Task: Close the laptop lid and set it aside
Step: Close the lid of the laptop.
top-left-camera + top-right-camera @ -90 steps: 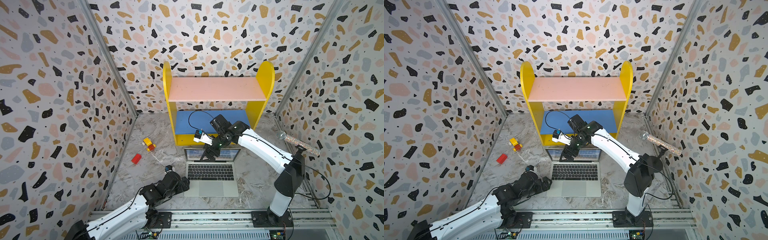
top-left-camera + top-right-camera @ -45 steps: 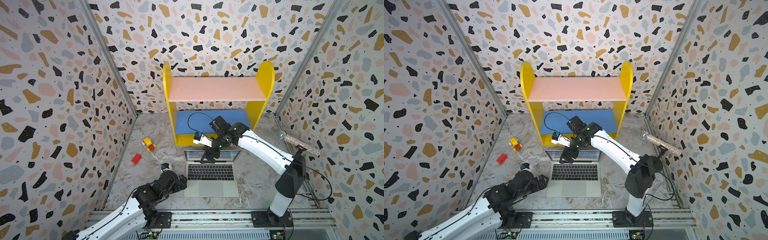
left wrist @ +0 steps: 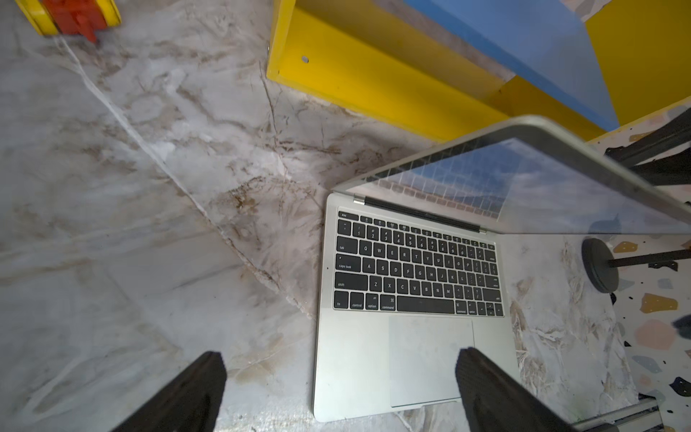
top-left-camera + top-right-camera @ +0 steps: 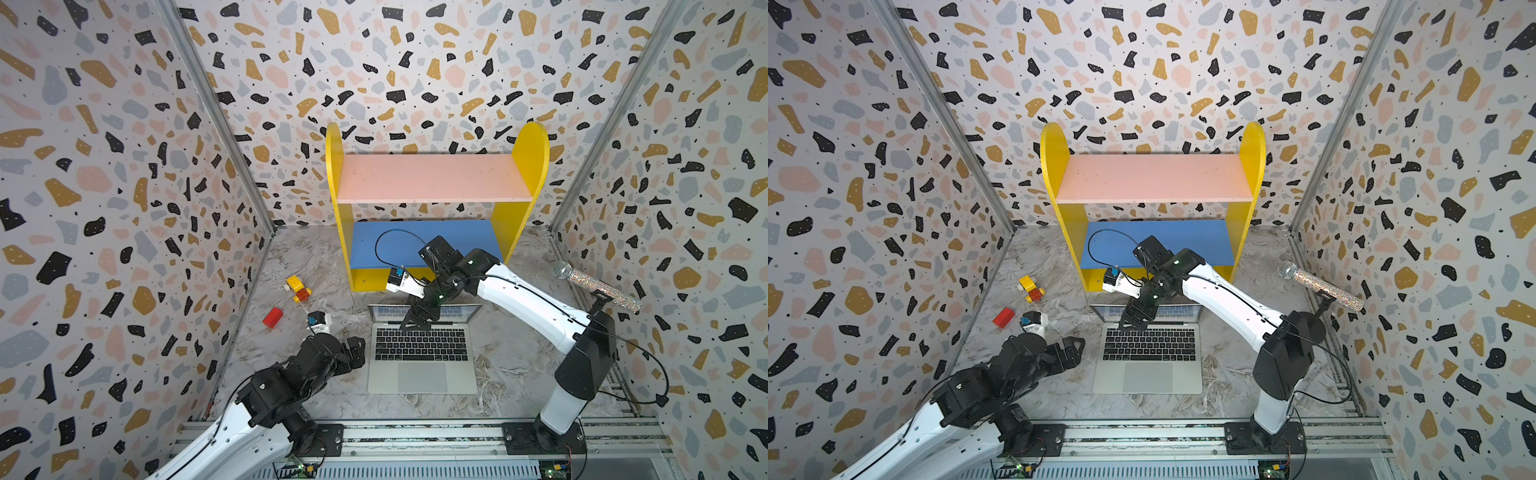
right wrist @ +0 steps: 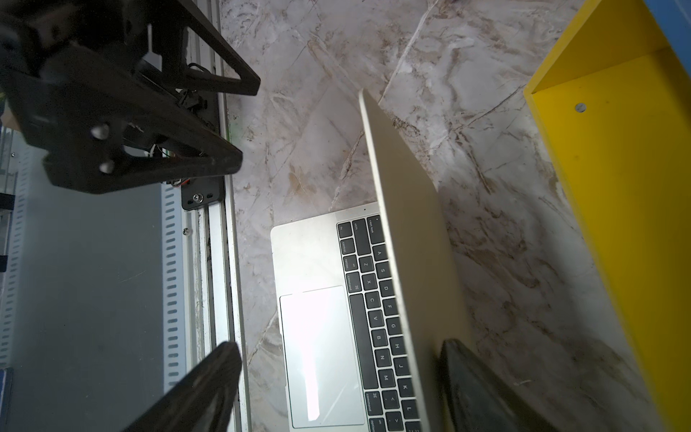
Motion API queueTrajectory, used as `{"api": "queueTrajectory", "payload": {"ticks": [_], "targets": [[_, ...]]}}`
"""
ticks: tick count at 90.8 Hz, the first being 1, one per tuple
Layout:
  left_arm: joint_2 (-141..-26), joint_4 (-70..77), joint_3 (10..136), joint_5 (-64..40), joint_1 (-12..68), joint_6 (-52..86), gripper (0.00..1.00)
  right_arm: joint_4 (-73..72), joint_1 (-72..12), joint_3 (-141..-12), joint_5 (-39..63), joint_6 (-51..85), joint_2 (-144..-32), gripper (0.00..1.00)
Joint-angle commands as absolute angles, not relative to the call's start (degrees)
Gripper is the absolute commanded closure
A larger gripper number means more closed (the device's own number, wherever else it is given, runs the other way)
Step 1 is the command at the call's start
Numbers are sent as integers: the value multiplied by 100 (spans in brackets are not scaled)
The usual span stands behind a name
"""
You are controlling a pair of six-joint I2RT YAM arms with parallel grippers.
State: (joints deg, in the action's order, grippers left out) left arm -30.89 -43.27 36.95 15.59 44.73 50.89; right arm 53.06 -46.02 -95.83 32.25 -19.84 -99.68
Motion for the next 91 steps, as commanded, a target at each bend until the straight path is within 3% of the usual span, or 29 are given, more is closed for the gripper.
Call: {"api": "queueTrajectory", "payload": {"ticks": [1,91], "targets": [[-3059,-4570,4085,1909,4475,4650,1,5813,-4736,-9477,3385,-1862,-9771,12],[-4497,-3342,5203,1238,4449,3896,1,5543,-4899,-8865,3290,-1684,-9383,12]]}}
